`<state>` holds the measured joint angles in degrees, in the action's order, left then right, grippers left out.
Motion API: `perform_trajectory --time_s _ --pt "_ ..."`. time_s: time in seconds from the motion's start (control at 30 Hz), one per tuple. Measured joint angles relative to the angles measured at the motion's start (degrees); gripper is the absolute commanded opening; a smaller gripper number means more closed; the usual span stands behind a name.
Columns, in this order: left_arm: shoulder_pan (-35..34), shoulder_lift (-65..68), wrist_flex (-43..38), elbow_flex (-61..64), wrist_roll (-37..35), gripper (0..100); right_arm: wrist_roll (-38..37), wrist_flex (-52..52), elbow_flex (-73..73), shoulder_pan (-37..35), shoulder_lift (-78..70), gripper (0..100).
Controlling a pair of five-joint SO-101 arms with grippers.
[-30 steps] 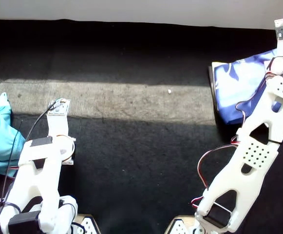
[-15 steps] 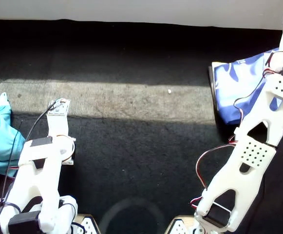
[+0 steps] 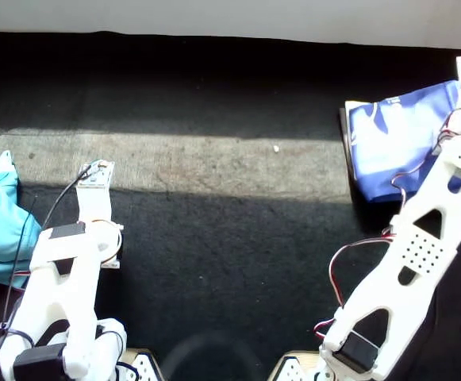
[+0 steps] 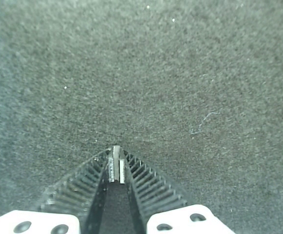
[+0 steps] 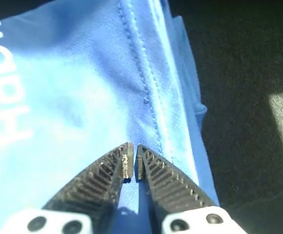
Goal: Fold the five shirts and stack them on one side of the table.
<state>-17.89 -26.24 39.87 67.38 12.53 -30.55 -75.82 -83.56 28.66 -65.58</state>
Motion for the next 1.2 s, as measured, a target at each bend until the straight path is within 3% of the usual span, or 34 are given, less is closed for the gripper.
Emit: perform_trajectory --time_s 0.23,0.5,0.77,1.2 --pt "0.0 0.0 0.0 0.0 0.0 1 0.0 -4.6 -7.0 1.5 -0.3 2.5" --pt "0.0 0.0 0.0 0.0 0.0 1 0.0 -14.0 -10.6 -1.8 1.3 3.0" --pt "0.0 0.0 0.0 0.0 0.0 1 6.2 -23.9 -10.7 -5.6 14.6 3.0" --pt "-0.3 0.0 0.2 0.0 0.0 1 6.6 -24.9 -10.8 -6.6 38.0 3.1"
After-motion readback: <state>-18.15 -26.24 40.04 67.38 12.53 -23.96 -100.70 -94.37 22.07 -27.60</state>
